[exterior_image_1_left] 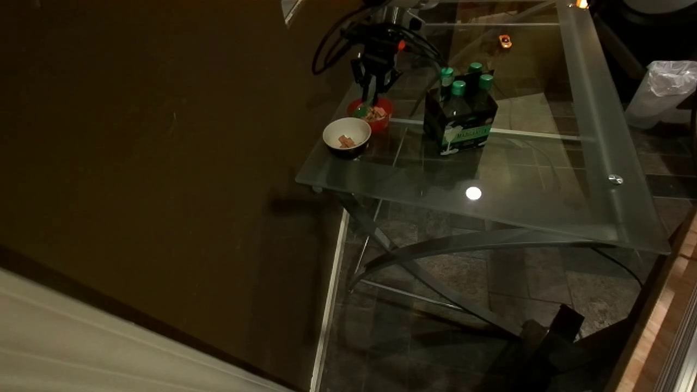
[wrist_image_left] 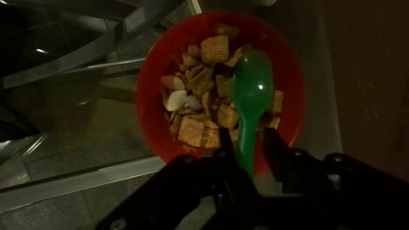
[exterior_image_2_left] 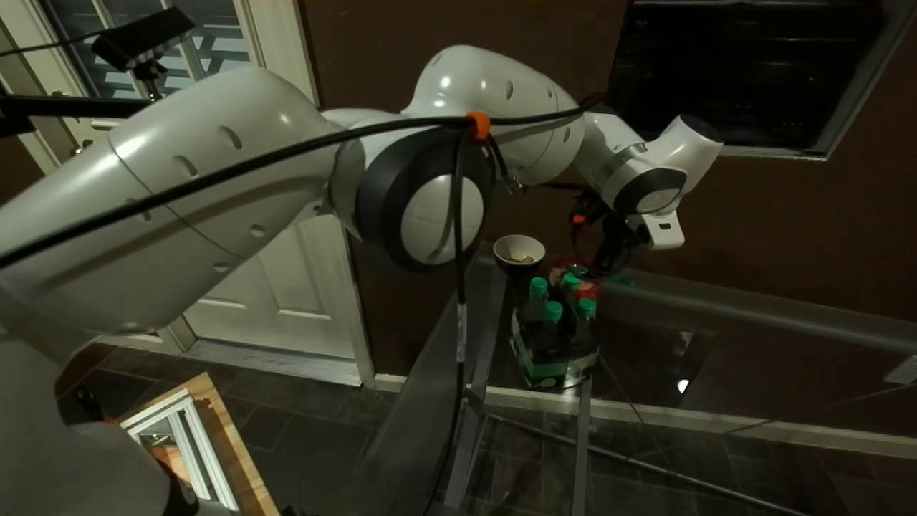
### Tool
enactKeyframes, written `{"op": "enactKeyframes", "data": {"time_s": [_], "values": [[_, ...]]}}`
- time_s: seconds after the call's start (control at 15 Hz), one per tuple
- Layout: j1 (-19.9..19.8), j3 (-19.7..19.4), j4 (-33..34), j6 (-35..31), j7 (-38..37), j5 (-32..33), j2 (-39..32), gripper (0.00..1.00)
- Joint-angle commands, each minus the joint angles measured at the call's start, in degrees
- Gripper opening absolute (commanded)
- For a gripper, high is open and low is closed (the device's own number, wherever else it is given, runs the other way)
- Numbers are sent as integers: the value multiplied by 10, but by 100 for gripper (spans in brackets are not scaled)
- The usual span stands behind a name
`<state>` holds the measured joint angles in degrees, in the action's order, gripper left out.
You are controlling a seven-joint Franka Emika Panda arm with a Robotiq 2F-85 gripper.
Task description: Scoop up the contents on the table and put them inside the bowl
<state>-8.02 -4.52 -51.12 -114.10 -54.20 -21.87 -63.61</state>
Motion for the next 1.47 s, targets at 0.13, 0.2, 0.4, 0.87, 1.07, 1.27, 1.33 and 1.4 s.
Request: {"op": "enactKeyframes", "data": {"time_s": [0.13, 0.2, 0.4, 0.87, 1.07, 1.27, 1.33, 1.4], "values": [[4, -5, -10, 13, -2, 7, 10, 30], [4, -5, -10, 13, -2, 7, 11, 30], [4, -5, -10, 12, -2, 7, 11, 30], [4, -7, -11, 6, 0, 7, 11, 5], [6, -9, -17, 2, 0, 8, 16, 5], [7, -8, -34, -13, 6, 4, 35, 4], [10, -11, -43, -24, 10, 7, 46, 4], [13, -16, -54, -28, 9, 12, 57, 4]]}}
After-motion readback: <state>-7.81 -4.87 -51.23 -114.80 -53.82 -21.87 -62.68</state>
